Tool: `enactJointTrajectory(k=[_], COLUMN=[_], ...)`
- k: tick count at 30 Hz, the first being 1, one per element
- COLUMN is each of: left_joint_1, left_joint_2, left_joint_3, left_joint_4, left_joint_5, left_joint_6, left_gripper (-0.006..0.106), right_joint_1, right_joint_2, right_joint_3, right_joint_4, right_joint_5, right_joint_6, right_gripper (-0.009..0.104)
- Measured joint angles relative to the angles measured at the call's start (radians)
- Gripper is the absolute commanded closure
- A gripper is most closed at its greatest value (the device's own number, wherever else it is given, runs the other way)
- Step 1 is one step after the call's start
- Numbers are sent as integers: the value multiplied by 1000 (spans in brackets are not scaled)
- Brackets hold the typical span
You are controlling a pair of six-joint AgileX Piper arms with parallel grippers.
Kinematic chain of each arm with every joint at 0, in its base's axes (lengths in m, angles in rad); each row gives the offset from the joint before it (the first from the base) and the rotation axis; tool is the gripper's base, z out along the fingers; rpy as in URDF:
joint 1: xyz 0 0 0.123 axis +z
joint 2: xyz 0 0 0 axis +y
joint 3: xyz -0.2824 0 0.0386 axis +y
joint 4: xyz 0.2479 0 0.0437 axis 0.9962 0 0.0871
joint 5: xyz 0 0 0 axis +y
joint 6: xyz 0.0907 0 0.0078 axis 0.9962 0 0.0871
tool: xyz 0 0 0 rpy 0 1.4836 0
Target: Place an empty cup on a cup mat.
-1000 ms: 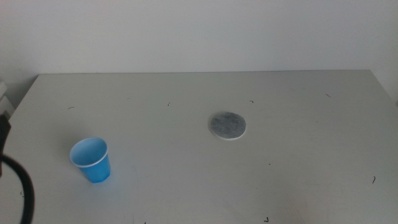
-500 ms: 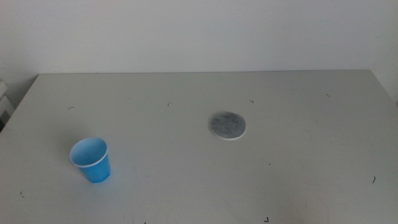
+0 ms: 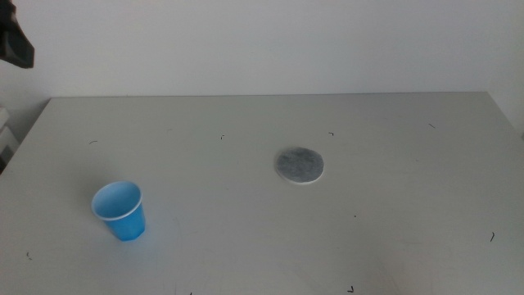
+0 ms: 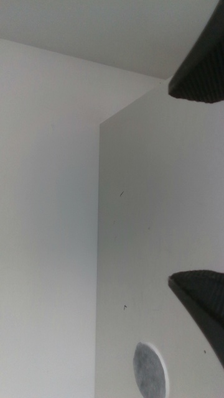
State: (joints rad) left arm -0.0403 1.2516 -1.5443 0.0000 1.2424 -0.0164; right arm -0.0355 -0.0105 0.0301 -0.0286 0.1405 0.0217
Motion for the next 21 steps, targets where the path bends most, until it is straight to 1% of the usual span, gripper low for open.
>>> enactJointTrajectory(k=[15,21], left_joint_1=[0,0], left_joint_2=[139,169], left_joint_3=[-1,-1], left_joint_4=[0,17], left_joint_5=[14,14], left_joint_6=[0,0], left_gripper=[-5,-5], right_joint_1=[0,0], right_joint_2=[0,0], right_joint_3=[0,0], right_joint_4=[0,0], right_joint_5=[0,0], right_joint_6=[0,0], right_gripper=[1,1])
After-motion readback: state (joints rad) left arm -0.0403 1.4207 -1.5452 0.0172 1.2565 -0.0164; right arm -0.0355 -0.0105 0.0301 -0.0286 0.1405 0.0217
